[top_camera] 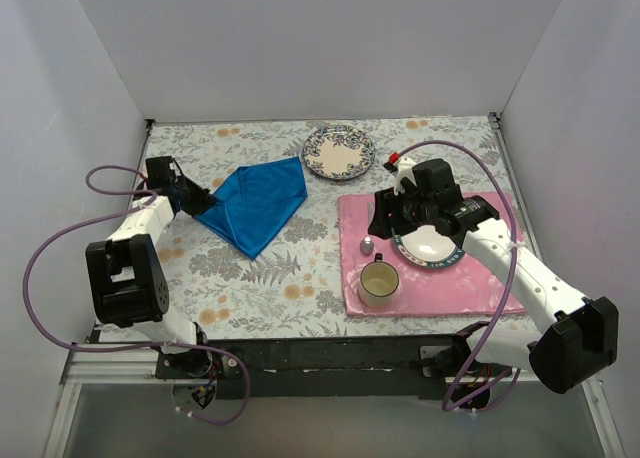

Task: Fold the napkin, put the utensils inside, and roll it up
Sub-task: Fold the napkin

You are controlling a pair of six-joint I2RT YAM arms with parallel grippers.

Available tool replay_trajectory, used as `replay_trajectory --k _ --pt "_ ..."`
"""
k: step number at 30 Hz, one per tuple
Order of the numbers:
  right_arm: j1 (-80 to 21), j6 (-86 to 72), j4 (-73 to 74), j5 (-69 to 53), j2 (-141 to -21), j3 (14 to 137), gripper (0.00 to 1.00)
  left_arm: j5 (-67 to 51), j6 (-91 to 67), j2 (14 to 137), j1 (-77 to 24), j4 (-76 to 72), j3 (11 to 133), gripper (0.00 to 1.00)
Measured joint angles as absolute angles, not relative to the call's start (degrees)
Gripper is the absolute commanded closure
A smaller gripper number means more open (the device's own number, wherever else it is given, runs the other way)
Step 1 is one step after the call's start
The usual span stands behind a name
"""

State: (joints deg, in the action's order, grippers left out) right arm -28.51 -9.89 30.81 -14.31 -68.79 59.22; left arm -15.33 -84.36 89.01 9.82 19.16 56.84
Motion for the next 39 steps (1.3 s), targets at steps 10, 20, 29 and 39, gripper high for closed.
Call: replay_trajectory --k 10,20,29,39 --pt "-28.51 -9.91 30.17 -14.59 -69.28 59.18 0.36 -17.5 -82.94 91.46 10.09 16.6 59.02 1.0" --pt "-28.51 -10.09 30.02 -15.07 -69.6 59.18 0.36 -15.88 -81.93 92.58 11.68 16.88 59.02 0.59" --pt "-28.86 -12.03 26.92 -18.24 -74.02 59.61 0.36 -5.91 -77.41 93.03 11.4 21.87 64.47 0.33" --pt "-35.92 -14.63 19.25 -18.9 -93.86 75.85 0.38 -12.56 -77.93 88.84 11.07 20.4 63.2 0.45"
